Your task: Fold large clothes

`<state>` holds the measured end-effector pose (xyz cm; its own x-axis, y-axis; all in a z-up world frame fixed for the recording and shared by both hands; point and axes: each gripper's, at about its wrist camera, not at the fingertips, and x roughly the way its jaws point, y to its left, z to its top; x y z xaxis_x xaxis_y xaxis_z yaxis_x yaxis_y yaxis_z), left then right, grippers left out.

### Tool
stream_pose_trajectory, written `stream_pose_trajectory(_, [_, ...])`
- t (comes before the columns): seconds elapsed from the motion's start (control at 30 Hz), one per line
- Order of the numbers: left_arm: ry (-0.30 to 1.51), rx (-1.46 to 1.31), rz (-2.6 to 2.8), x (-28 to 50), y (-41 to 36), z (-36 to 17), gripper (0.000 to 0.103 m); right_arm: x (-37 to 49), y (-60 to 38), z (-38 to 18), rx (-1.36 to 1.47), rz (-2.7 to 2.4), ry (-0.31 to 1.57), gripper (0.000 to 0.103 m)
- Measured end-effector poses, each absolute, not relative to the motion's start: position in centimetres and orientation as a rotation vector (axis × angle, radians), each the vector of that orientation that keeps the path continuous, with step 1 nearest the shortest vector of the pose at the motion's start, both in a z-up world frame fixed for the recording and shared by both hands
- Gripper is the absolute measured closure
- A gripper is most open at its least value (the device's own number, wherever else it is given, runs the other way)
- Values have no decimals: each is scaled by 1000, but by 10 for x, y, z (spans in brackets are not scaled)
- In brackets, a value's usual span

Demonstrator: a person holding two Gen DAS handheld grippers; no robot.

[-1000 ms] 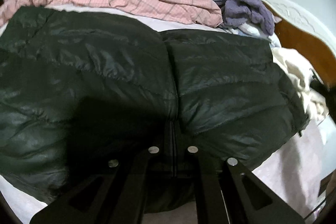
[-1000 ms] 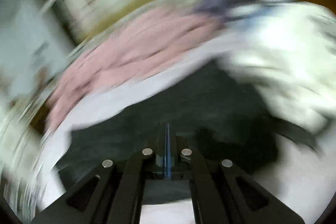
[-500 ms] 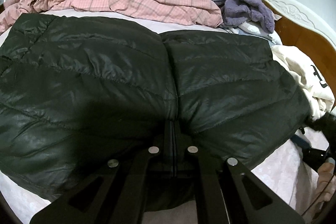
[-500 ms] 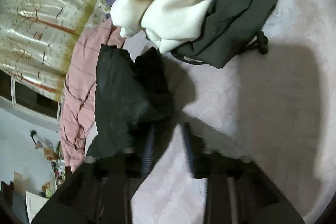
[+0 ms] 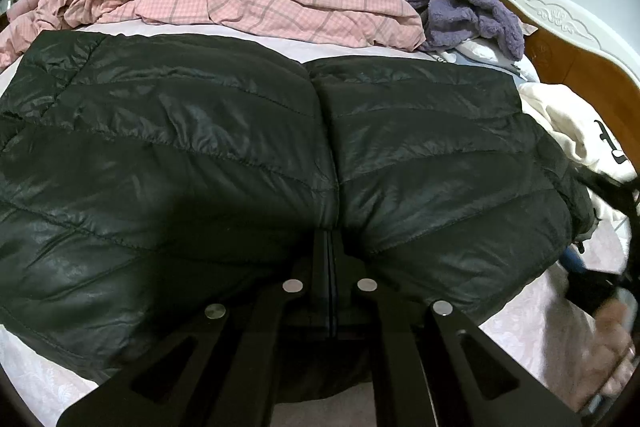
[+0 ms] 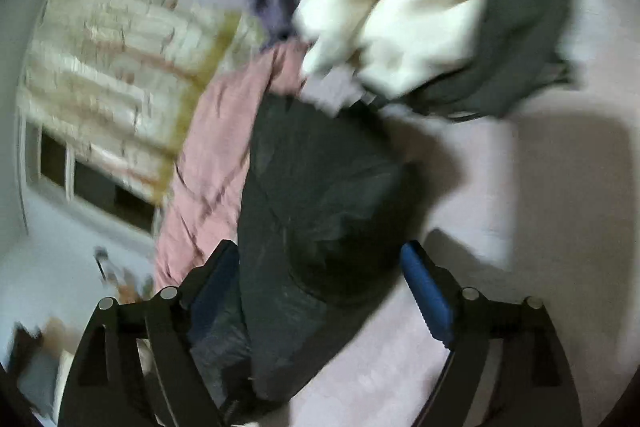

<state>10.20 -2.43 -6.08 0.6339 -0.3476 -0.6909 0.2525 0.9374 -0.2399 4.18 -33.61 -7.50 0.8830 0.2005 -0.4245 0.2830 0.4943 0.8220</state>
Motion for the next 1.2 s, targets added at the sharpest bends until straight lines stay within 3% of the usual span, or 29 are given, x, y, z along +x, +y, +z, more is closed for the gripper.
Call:
stream_pose_trajectory(0.03, [815,-125,-344,102,-25,-61,100,52,-335,-79,1077,-71,523,19])
stream_pose_trajectory(0.07, [813,-127,-345,102,-25,-61,100,57,-336,-82,1094,-98,506,26])
stream_pose_trajectory(0.1, [812,-128,-348,101,-24,-60,100,59,-338,-84,1089,-131,488,40])
stream_pose_trajectory(0.13, [807,-124,-349,100,-25,-59,100,60,-338,-84,1063,-159,487,48])
stream_pose_trajectory(0.2, [793,-97,-350,97,-29,-56,100,61,-337,-86,996,-162,498,79])
stream_pose_trajectory(0.3, [783,-20,-389,89,-44,-49,103,56,-336,-74,912,-175,486,89])
stream_pose_trajectory(0.53, [750,-48,-520,39,-71,-1,102,31,-329,25,501,-197,326,90])
stream_pose_trajectory(0.73, [634,-123,-531,27,-28,48,102,6,-291,65,234,-195,294,90])
stream_pose_trajectory(0.97, [646,-177,-383,50,63,54,102,1,-177,120,-15,-72,222,90])
stream_pose_trajectory(1.2, [749,-99,-278,90,130,31,102,12,-55,113,-242,37,238,89])
